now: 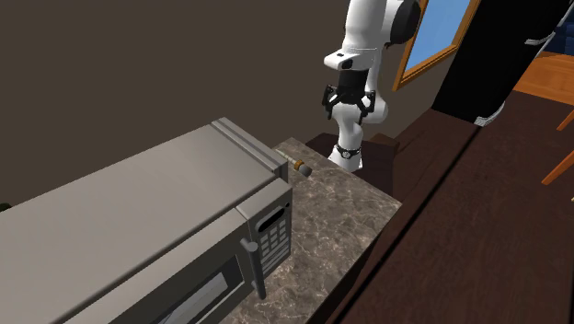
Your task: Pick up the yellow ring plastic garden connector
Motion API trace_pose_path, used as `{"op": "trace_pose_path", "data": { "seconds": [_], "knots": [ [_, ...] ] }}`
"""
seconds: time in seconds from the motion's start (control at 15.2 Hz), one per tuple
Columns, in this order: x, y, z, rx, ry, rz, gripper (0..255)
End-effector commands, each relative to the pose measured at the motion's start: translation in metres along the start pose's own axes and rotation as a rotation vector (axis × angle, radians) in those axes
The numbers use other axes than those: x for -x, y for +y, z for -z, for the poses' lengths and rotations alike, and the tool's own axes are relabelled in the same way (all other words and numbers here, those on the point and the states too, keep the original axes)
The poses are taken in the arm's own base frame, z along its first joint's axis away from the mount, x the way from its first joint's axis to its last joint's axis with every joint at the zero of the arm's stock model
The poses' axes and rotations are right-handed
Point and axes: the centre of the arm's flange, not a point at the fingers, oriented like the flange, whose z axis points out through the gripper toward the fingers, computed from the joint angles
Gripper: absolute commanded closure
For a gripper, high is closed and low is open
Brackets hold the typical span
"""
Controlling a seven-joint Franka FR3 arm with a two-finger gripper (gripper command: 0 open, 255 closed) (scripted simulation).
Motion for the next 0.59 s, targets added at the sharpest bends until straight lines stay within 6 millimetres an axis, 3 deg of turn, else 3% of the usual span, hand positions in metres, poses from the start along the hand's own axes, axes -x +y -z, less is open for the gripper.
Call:
{"op": "trace_pose_path", "data": {
  "seconds": [0.0,0.53],
  "knots": [
    [0.000,0.000,0.000,0.000,0.000,0.000,0],
    [0.031,0.047,-0.086,0.003,-0.052,0.189,0]
  ]
}}
